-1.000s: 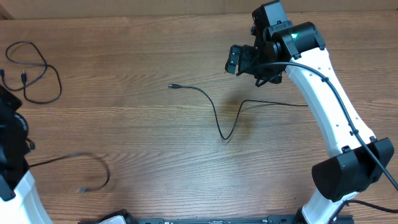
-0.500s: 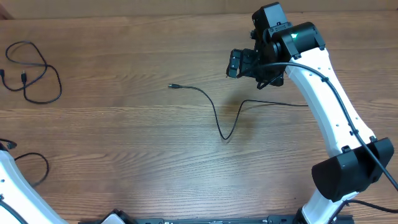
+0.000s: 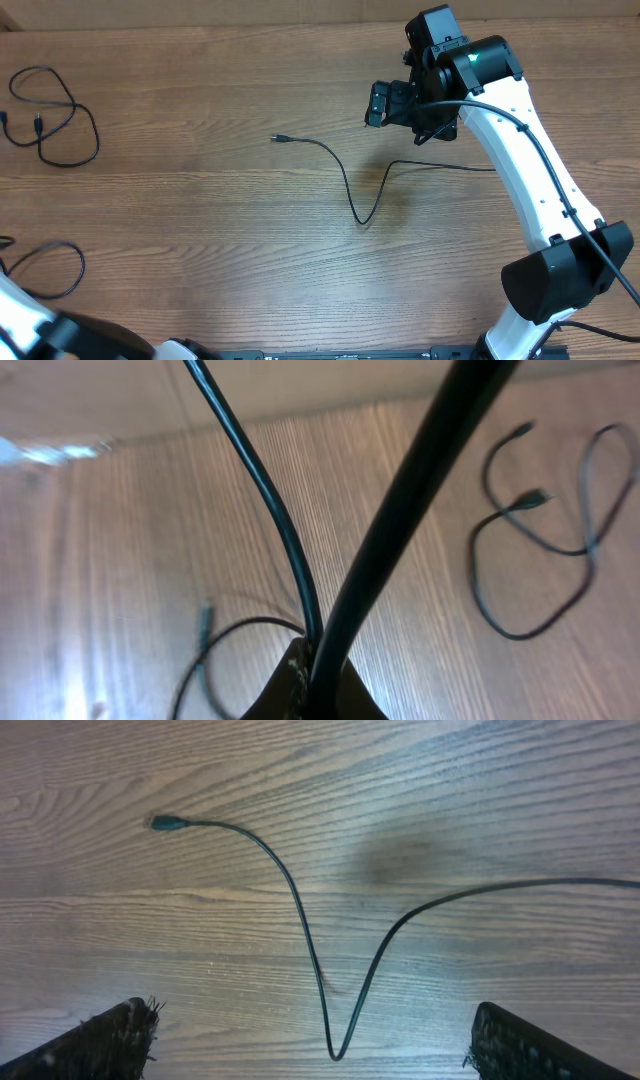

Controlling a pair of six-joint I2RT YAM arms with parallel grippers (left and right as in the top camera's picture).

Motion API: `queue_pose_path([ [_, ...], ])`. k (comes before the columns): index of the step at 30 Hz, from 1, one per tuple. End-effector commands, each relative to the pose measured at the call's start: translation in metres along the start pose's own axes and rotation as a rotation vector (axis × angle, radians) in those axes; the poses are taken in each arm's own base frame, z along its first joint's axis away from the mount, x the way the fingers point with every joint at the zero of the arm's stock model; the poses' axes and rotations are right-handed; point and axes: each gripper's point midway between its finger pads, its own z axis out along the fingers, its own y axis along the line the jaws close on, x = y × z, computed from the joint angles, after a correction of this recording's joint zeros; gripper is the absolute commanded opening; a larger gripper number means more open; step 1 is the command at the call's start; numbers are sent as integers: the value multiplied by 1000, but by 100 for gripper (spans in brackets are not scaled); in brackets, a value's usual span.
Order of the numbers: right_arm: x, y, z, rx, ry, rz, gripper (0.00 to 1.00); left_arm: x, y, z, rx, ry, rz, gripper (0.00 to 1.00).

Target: Untangle cables

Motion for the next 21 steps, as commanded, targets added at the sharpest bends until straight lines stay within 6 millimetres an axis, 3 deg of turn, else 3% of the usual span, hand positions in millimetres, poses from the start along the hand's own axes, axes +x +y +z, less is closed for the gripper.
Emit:
queue_pose_path([
  [1,0,-2,-5,6,-13,-8,100,17,-5,42,56,106,-5,4],
  [5,0,-2,-5,6,-11,-7,100,27,-20,79,126,151,73,4],
  [11,0,-2,-5,6,-10,-6,100,44,-17,128,112,204,85,4],
  [18,0,-2,-5,5,-10,1,100,96,-8,191,97,350,104,4],
  [21,1,-1,-5,1,-9,2,100,114,-2,208,81,397,102,4],
])
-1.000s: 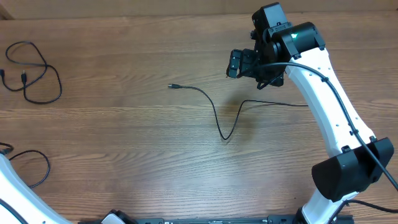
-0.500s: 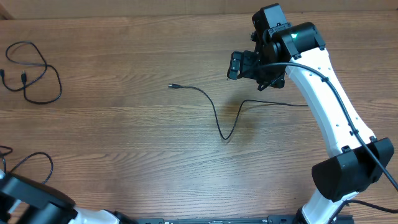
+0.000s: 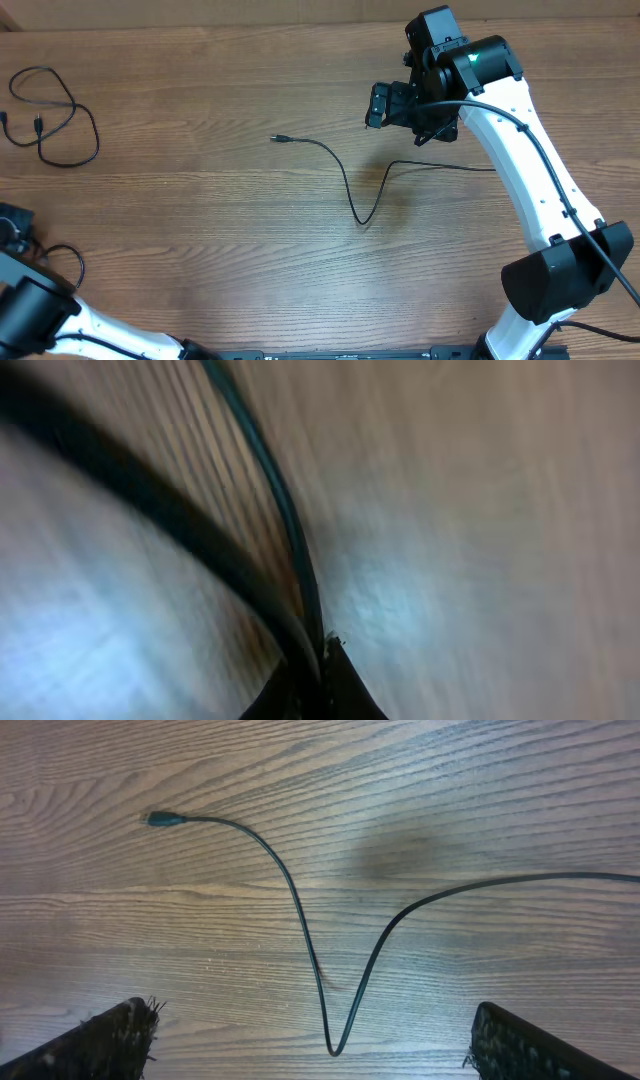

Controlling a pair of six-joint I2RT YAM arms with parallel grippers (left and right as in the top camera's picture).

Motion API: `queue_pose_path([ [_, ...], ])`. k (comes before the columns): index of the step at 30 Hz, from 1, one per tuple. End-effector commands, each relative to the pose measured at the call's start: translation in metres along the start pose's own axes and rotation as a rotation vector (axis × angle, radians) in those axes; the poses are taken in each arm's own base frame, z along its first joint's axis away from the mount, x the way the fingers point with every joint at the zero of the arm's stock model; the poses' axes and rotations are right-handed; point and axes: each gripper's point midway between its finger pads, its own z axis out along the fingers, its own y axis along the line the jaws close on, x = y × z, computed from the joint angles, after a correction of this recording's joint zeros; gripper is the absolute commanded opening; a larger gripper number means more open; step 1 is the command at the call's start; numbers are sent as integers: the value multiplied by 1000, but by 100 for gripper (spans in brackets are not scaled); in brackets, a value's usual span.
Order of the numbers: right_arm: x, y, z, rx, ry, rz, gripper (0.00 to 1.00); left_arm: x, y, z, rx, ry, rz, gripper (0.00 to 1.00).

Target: Untangle cables

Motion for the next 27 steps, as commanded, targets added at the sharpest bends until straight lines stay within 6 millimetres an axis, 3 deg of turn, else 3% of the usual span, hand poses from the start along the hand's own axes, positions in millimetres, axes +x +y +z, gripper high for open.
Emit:
queue_pose_path([
  [1,0,0,-5,-3,-13,0,100,15,4,23,-1,59,18,4],
  [2,0,0,-5,-6,-11,0,100,16,4,25,-2,61,18,9],
  [3,0,1,-5,-11,-9,0,100,16,4,27,-2,61,15,37],
  [4,0,2,-5,-14,-8,0,100,15,4,27,-1,59,7,54],
  [5,1,3,-5,-20,-5,0,100,14,4,26,0,54,-5,100],
  [7,1,3,-5,-20,-5,0,100,11,0,24,16,52,-16,100],
  [12,1,3,-5,-21,-5,0,100,-3,-38,3,181,43,1,100],
  [17,1,3,-5,-21,-5,0,100,-26,-41,-37,90,-66,23,100],
  [21,0,3,-5,-23,-9,-1,100,-49,-44,-94,46,-206,-12,100],
  [27,-2,4,-5,-25,-15,-2,100,-66,-60,-186,108,-388,3,100],
])
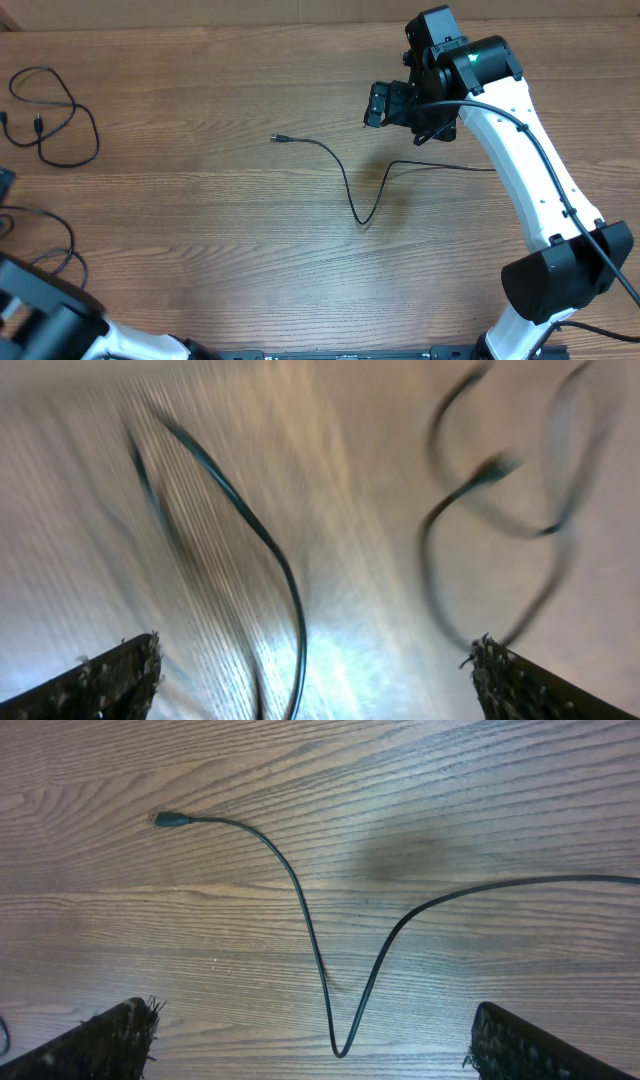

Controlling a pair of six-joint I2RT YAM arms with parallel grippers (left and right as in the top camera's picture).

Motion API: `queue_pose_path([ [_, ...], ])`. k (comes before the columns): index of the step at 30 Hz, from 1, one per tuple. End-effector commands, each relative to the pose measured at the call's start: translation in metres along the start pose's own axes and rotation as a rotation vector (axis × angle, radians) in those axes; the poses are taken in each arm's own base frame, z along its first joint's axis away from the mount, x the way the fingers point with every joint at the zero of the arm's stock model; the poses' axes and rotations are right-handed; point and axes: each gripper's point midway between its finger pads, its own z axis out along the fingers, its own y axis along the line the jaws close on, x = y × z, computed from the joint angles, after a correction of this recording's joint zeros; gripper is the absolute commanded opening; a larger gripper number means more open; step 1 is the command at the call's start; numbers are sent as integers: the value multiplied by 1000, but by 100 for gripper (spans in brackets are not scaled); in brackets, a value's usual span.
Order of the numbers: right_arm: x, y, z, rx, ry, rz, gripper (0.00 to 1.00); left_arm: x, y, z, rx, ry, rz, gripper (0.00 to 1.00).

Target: Untangle cables

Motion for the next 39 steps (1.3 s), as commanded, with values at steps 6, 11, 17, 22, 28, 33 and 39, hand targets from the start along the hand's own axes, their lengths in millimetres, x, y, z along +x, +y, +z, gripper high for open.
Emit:
queue_pose_path([
  [6,-8,5,-5,-25,-42,-8,100,-29,-57,-129,152,-217,58,100],
  [11,-17,10,-6,-42,-80,-39,100,-2,-116,-175,290,-244,208,100],
  [17,-18,-4,-6,33,-94,-53,100,42,-176,-197,488,-174,369,100],
  [22,-18,-29,-9,169,-106,-44,100,107,-238,-224,725,-93,646,99],
  [28,-23,-43,-12,252,-138,-44,100,170,-276,-246,825,-51,857,100],
  [33,-27,-46,-14,274,-157,-44,100,204,-271,-243,750,21,923,100],
  [39,-32,-67,-19,330,-174,19,100,233,-262,-244,715,79,1035,99],
])
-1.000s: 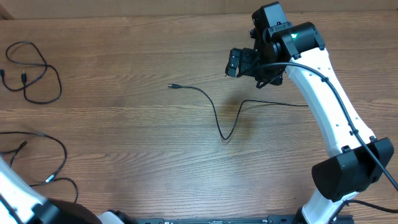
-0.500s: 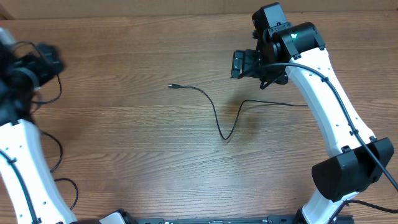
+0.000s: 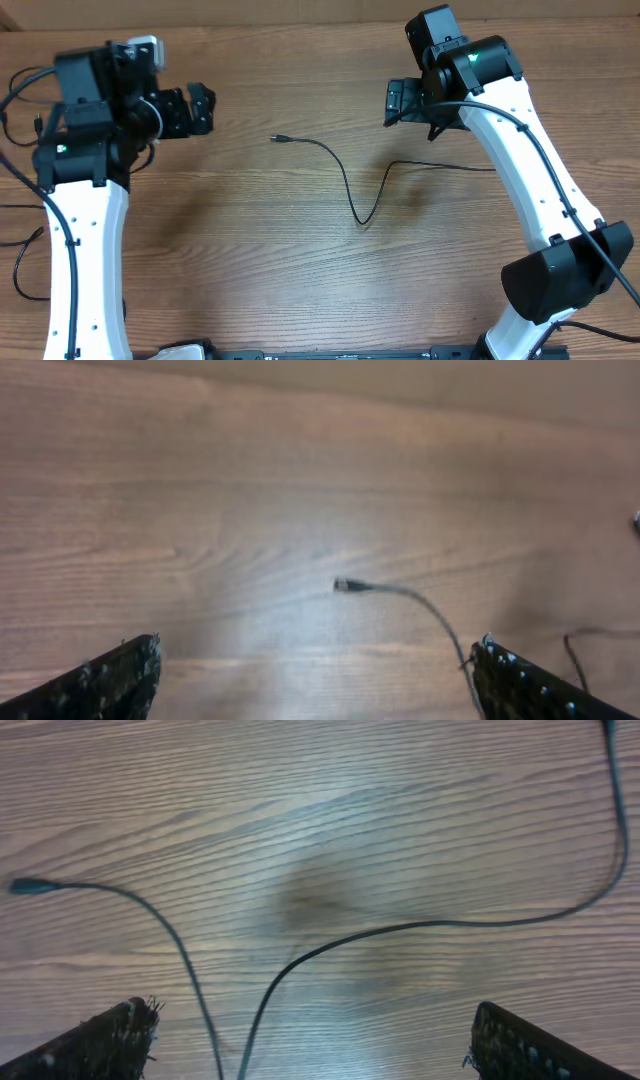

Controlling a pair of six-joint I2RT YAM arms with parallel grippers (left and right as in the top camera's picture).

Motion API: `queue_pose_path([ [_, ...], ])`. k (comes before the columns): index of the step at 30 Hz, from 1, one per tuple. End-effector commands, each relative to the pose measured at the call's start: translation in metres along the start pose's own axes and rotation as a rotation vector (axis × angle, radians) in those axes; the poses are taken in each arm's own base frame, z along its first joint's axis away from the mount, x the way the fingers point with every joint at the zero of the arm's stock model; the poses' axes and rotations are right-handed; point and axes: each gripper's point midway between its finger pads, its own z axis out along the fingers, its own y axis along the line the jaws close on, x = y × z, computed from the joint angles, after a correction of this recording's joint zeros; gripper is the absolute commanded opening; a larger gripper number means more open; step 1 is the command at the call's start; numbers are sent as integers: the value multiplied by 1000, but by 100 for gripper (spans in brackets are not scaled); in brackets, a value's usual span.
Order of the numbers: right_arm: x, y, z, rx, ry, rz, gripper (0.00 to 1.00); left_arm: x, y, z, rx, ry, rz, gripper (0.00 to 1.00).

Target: Untangle cables

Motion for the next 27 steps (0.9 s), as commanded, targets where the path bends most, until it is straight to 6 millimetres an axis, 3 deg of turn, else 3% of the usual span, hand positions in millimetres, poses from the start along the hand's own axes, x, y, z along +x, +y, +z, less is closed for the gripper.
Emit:
queue_pose_path([
  [1,-7,-27,-2,57,-20,103,100,2,-9,-7,-18,10,104,100],
  [6,8,-78,33,127,68,459,100,21,-33,-4,32,80,186,100],
  [8,19,-80,50,80,129,537,100,25,-42,-3,48,91,201,99],
  [10,31,-62,67,-54,217,576,100,26,-50,-2,63,94,217,100],
  [15,49,-1,84,-366,348,574,100,30,-65,-1,91,102,246,100],
  [20,79,23,107,-393,417,610,100,32,-72,0,106,106,262,99],
  [24,91,54,109,-483,431,520,100,32,-73,0,106,106,263,100],
  [27,98,66,108,-472,432,485,100,32,-72,0,106,107,263,100],
])
